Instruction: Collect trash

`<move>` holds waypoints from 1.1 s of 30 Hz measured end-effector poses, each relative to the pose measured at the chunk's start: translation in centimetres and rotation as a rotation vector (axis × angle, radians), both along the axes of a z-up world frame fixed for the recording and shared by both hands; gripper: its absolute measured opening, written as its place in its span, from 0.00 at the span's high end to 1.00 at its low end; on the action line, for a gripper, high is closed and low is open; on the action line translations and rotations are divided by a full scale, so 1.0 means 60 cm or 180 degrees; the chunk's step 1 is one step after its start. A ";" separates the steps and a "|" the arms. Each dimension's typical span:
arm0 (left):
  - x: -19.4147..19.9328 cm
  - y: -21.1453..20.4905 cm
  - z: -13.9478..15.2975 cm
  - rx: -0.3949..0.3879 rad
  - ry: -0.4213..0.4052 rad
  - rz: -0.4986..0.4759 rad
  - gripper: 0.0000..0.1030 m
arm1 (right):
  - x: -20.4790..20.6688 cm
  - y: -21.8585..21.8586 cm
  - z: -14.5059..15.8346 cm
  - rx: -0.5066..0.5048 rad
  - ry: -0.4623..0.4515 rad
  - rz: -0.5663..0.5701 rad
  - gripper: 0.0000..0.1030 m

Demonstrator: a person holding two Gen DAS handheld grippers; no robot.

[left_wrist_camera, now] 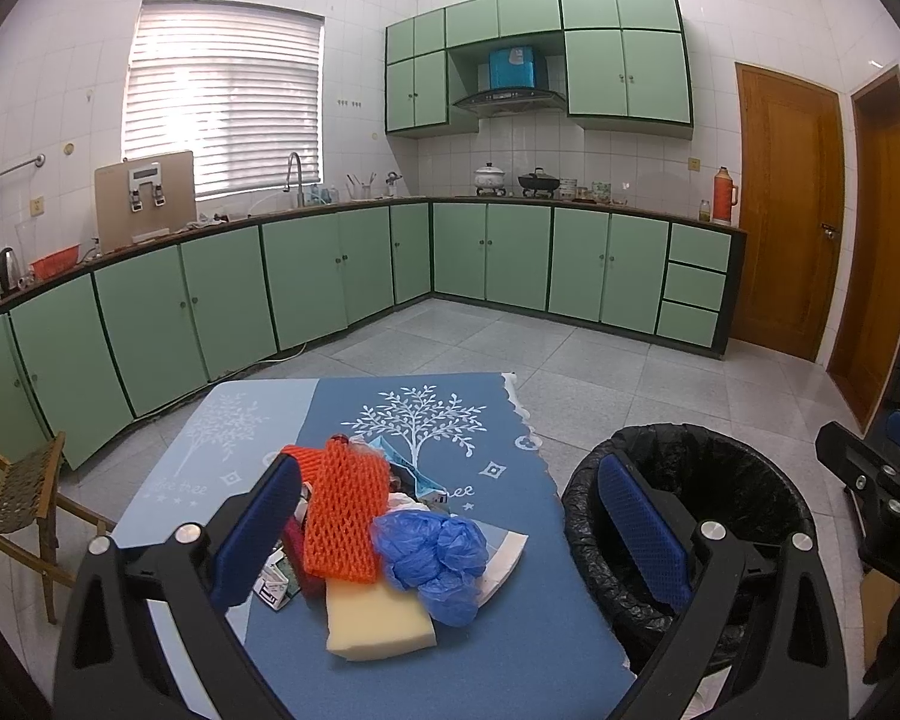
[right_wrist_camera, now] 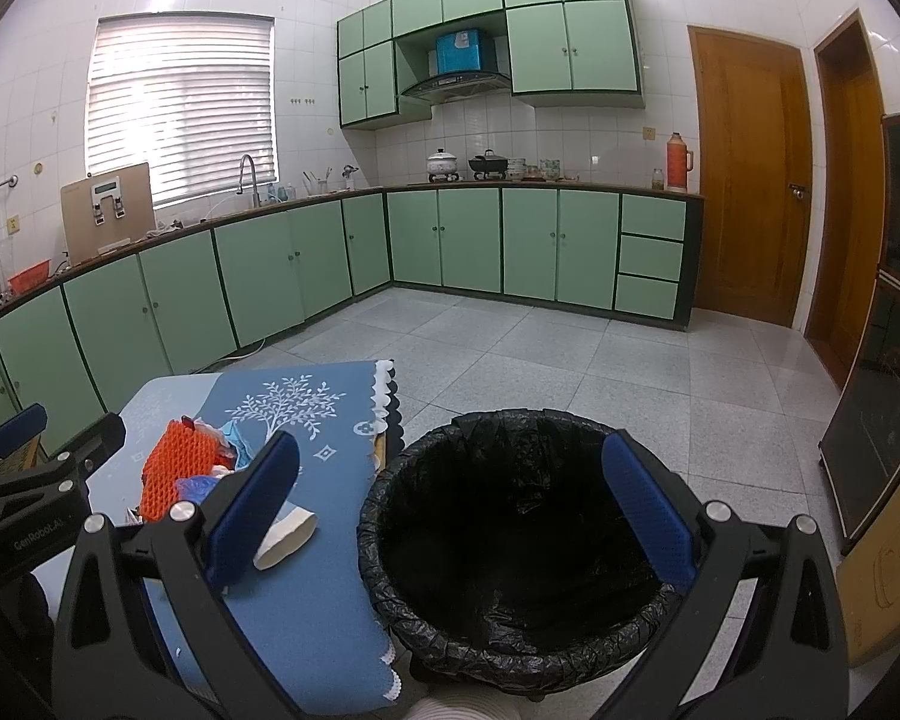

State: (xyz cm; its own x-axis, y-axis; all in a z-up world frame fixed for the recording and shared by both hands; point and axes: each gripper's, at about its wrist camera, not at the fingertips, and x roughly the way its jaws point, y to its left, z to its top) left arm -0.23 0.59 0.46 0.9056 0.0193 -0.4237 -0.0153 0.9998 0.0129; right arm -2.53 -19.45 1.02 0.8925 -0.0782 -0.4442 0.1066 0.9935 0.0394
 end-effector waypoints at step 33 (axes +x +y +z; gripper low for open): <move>0.003 0.009 -0.001 0.0014 0.0004 0.0031 0.06 | 0.000 0.000 0.000 -0.0001 0.0000 0.0001 0.05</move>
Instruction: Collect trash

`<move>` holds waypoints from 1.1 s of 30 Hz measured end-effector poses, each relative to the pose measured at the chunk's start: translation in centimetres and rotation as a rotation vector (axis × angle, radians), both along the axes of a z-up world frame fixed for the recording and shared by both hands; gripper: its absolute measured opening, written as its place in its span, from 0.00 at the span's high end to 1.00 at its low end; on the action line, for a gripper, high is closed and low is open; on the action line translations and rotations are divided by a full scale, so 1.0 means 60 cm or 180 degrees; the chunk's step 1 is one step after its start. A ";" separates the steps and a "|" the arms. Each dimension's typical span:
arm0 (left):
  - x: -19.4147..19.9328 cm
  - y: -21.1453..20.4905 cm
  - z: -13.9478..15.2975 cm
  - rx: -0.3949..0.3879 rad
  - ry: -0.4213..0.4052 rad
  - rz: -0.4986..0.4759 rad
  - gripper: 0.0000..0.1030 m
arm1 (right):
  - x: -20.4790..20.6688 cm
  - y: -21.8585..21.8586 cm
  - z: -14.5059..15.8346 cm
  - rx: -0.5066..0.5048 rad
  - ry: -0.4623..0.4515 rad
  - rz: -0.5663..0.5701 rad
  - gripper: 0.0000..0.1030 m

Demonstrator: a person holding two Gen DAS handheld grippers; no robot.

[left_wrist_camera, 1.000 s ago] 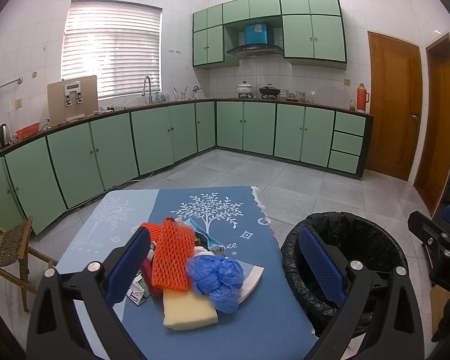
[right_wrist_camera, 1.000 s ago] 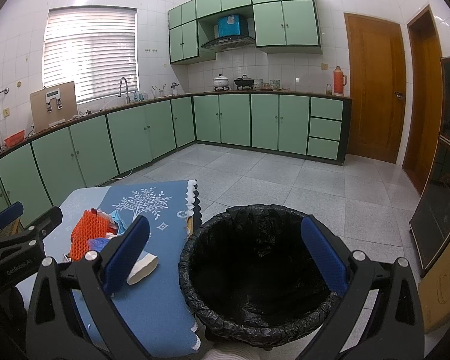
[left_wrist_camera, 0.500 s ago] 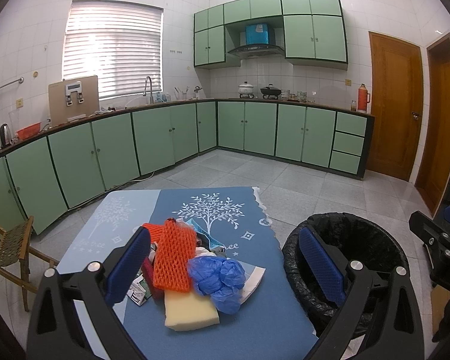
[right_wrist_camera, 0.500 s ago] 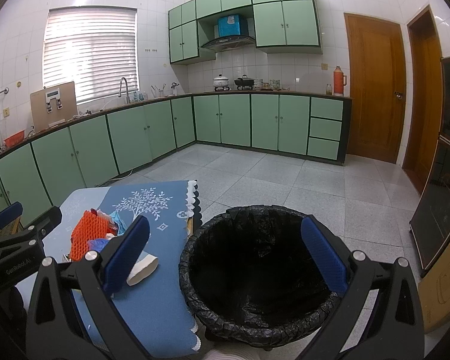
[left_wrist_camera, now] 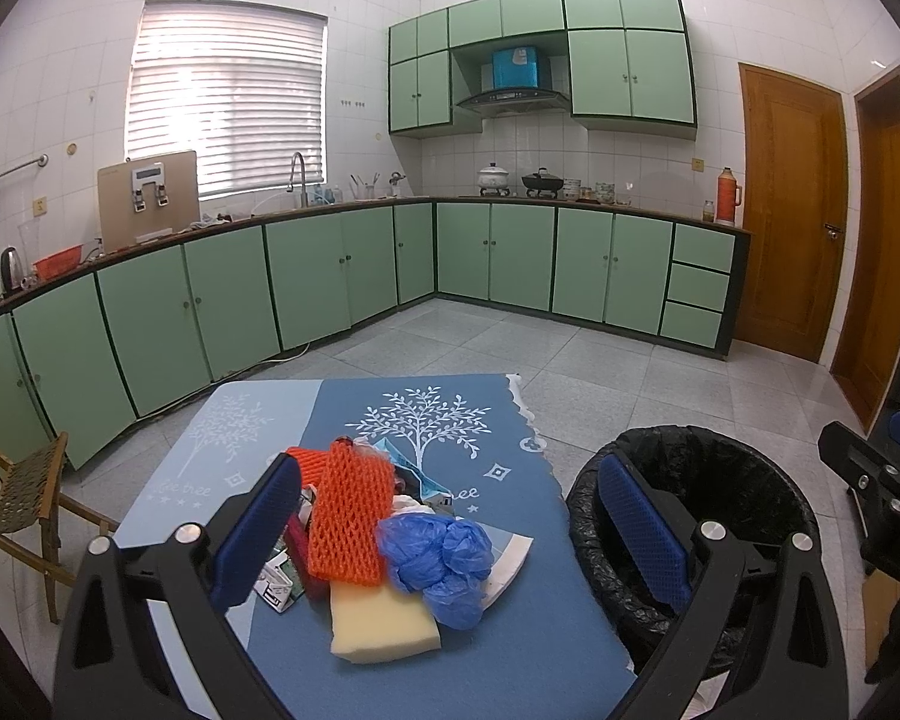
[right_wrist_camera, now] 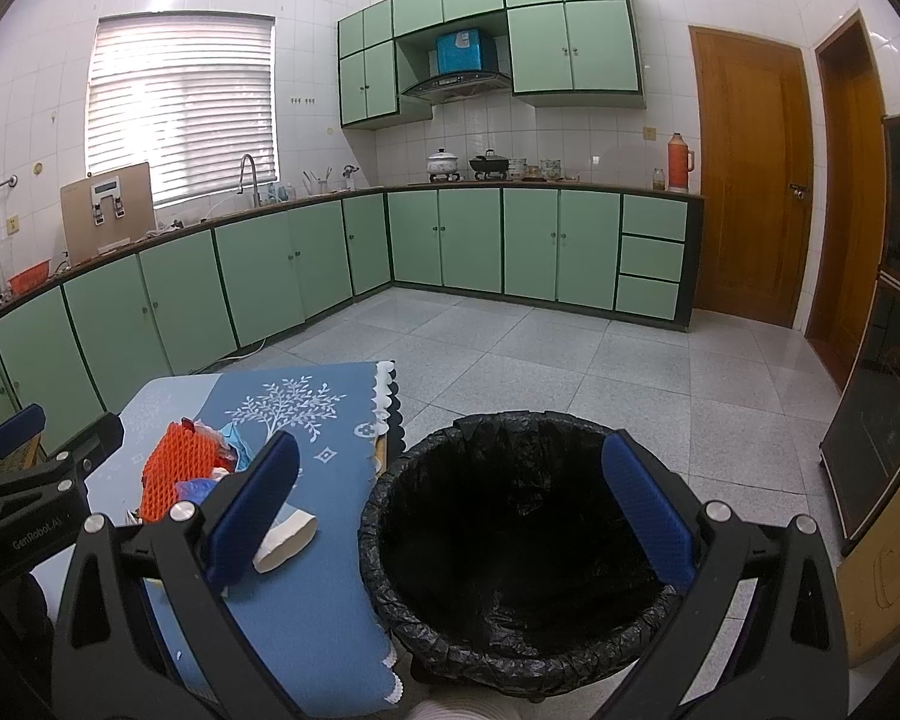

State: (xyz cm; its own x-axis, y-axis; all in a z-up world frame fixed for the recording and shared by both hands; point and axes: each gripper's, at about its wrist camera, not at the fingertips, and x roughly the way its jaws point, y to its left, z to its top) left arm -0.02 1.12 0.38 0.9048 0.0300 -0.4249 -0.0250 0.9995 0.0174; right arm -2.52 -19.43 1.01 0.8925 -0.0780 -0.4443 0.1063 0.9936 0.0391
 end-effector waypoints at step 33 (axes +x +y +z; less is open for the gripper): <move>0.058 0.182 -0.066 0.0216 0.0255 0.0675 0.06 | 0.110 0.118 -0.069 0.0099 0.0219 0.0436 0.05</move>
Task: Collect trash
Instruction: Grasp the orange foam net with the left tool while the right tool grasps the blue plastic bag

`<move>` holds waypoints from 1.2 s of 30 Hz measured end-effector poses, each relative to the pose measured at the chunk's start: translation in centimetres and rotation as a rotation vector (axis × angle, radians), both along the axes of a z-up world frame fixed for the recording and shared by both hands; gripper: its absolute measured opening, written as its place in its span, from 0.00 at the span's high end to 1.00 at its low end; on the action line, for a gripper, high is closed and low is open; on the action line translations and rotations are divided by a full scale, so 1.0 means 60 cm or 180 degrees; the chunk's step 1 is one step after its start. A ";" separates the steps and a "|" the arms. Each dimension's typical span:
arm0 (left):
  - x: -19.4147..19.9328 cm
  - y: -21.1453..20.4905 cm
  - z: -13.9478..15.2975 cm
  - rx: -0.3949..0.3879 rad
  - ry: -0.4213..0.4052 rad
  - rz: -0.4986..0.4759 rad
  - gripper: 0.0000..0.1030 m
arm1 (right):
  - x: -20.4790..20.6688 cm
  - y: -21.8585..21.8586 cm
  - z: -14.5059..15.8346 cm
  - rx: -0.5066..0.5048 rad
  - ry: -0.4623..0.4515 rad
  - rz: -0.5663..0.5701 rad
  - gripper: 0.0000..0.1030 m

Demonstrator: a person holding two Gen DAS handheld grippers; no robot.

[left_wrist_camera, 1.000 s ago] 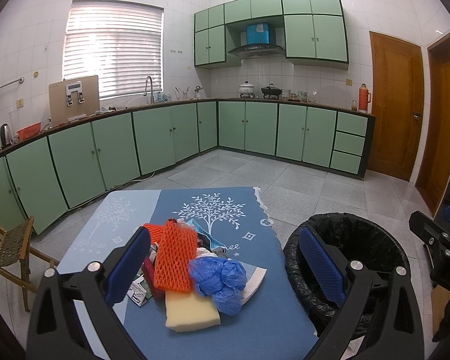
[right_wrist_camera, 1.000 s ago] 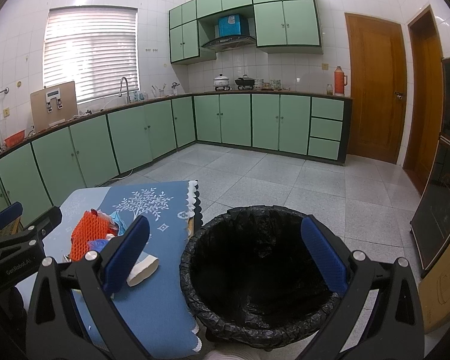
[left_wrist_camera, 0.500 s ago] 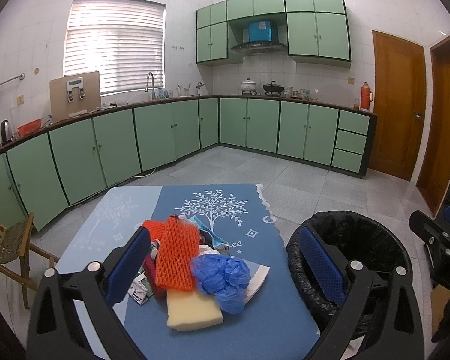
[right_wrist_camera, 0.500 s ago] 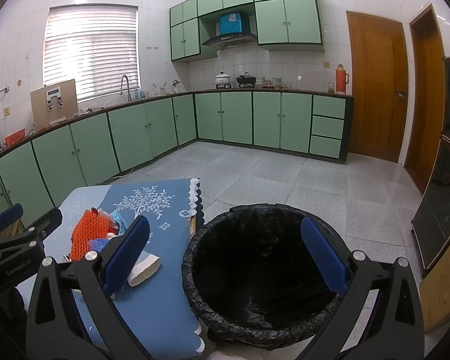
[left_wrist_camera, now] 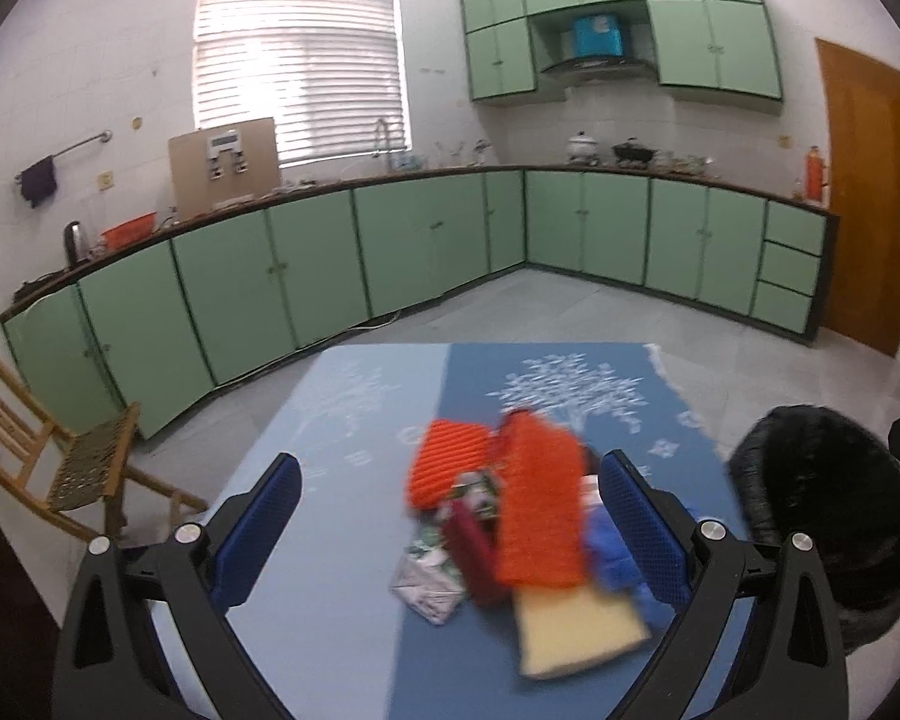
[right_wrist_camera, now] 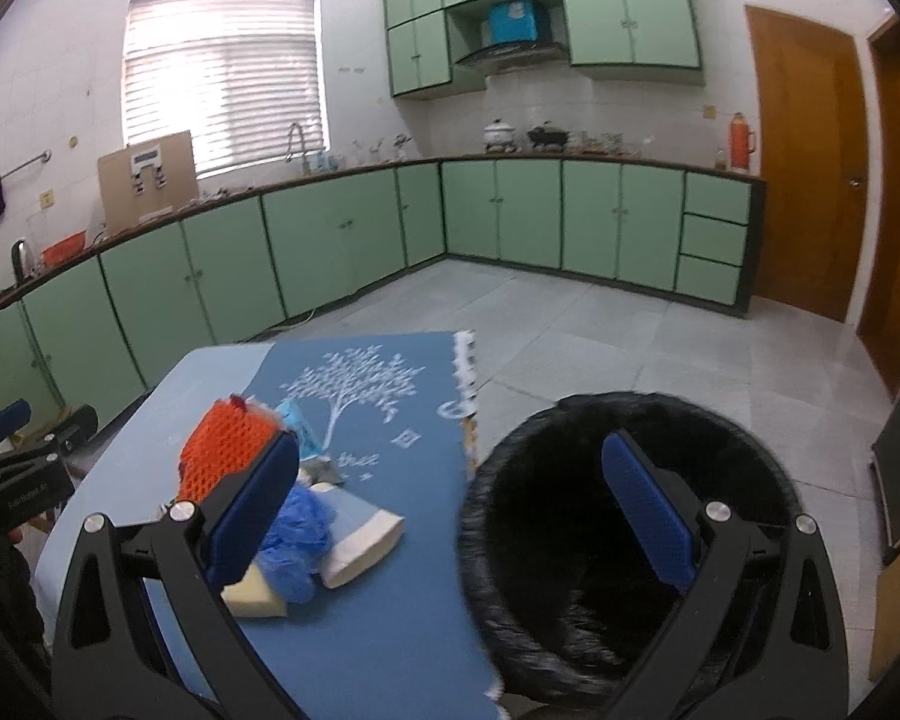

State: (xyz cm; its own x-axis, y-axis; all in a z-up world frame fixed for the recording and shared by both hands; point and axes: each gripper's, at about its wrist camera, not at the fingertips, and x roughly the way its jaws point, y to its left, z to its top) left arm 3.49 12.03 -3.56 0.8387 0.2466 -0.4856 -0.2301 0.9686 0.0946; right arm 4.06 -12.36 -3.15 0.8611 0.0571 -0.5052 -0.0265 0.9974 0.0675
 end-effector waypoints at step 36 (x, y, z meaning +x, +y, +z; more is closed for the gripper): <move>0.079 0.026 -0.127 -0.0382 0.0620 -0.0291 0.39 | 0.132 0.160 -0.155 0.0183 0.0756 0.1154 0.89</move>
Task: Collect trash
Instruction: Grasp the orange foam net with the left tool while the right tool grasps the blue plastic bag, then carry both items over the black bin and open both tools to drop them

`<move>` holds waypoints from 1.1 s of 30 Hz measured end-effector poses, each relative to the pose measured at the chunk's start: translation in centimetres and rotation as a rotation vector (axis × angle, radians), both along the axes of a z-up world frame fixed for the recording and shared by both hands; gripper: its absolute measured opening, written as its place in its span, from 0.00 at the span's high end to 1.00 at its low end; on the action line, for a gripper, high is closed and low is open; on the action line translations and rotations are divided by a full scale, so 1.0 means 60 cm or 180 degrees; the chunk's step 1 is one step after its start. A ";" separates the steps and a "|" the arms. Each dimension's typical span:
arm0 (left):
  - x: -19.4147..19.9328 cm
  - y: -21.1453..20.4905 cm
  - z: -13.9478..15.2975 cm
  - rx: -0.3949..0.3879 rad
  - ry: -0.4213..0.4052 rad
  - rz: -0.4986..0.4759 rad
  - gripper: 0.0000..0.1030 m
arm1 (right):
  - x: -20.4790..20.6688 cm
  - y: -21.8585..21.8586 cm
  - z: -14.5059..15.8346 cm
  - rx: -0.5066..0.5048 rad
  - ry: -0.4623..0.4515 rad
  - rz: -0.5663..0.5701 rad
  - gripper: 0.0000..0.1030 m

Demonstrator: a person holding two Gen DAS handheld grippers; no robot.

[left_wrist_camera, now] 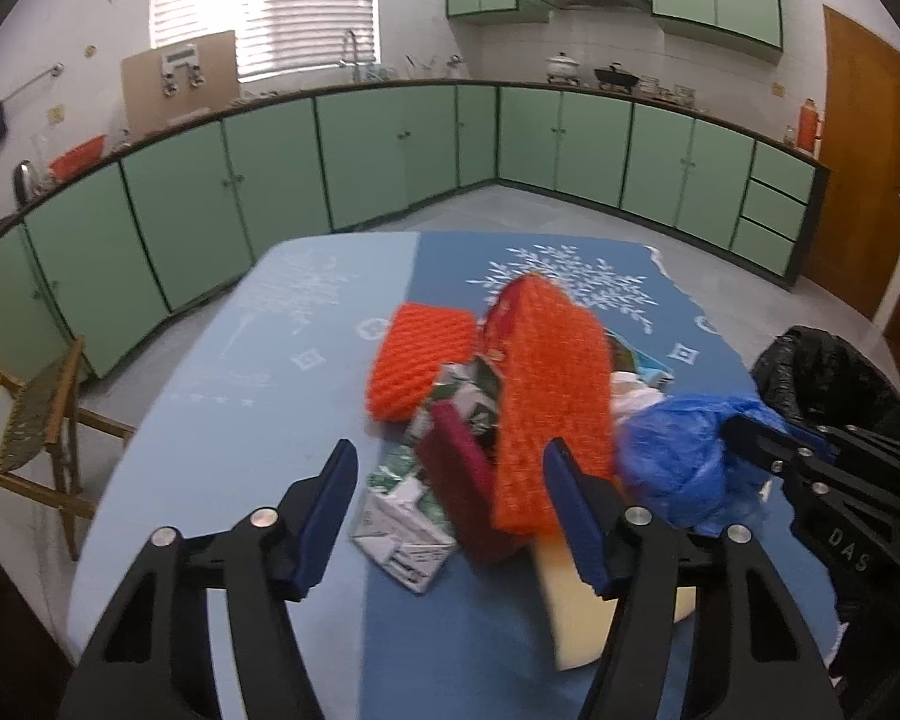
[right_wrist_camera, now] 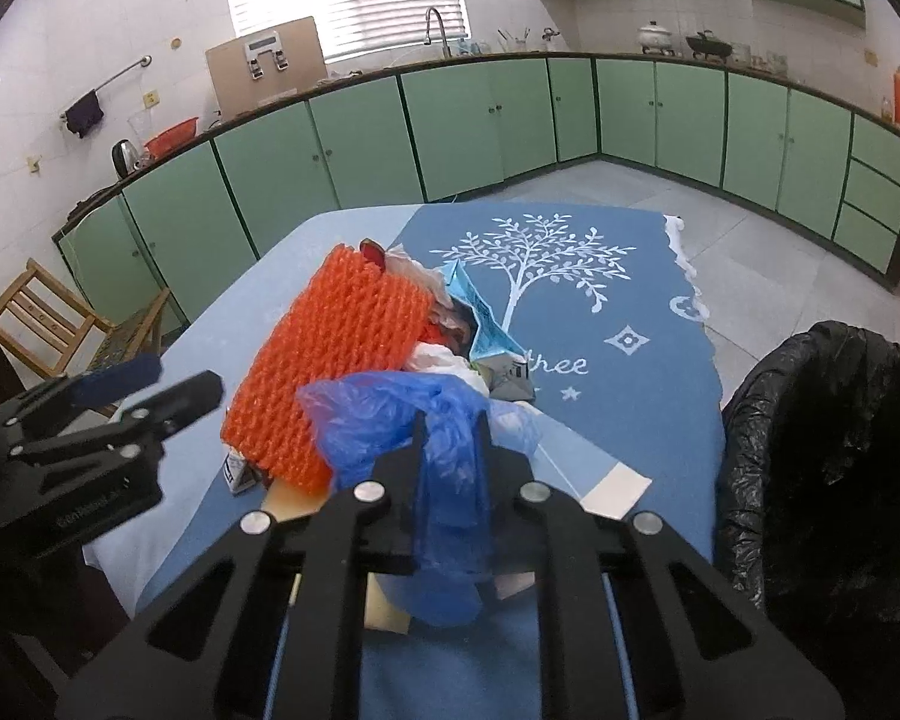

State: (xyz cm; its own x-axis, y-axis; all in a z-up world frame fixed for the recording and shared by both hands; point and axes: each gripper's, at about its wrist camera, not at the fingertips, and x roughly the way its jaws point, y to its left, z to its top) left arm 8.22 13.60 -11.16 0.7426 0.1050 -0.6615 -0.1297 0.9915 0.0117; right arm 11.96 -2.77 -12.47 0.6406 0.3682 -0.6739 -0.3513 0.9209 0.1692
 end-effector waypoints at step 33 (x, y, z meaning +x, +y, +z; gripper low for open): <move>-0.006 -0.060 0.111 -0.0278 -0.0303 -0.0560 0.91 | -0.032 -0.062 0.143 0.0130 -0.0557 -0.0158 0.89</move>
